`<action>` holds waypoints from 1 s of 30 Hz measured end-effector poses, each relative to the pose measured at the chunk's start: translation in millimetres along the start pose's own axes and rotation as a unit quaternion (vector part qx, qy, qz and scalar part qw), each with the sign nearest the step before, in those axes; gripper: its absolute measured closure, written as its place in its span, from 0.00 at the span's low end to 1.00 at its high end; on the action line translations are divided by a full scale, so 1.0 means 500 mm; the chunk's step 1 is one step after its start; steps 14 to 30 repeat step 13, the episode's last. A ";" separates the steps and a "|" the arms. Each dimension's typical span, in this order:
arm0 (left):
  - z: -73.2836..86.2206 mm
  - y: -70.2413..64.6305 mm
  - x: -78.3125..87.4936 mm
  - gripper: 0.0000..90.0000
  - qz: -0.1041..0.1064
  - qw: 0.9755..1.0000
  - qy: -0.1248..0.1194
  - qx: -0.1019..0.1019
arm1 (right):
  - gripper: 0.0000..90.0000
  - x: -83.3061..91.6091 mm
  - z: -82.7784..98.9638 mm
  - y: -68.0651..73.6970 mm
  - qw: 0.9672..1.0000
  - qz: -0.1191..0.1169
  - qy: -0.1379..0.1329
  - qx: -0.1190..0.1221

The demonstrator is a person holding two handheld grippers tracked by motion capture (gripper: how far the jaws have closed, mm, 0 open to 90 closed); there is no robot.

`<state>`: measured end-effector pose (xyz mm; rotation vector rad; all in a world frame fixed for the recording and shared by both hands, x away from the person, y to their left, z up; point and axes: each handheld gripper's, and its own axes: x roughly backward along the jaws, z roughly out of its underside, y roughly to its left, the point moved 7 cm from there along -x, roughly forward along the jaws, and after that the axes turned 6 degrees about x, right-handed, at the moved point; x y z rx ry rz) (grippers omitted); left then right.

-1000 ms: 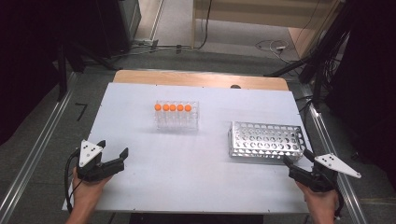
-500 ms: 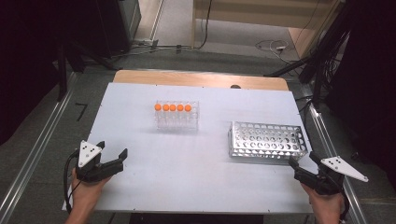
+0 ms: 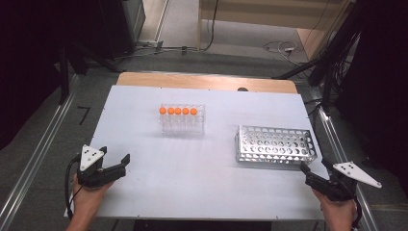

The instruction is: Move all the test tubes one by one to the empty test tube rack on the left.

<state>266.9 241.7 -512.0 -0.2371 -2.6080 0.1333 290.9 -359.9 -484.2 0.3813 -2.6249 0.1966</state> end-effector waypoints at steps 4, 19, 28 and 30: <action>0.001 0.006 -0.001 0.19 -0.003 1.000 0.000 0.005 | 0.20 -0.001 0.003 -0.004 1.000 0.004 0.003 -0.001; 0.010 0.016 -0.011 0.19 -0.007 1.000 0.015 0.010 | 0.19 -0.003 0.014 -0.012 1.000 0.008 0.017 -0.009; 0.010 0.016 -0.011 0.19 -0.007 1.000 0.015 0.010 | 0.19 -0.003 0.014 -0.012 1.000 0.008 0.017 -0.009; 0.010 0.016 -0.011 0.19 -0.007 1.000 0.015 0.010 | 0.19 -0.003 0.014 -0.012 1.000 0.008 0.017 -0.009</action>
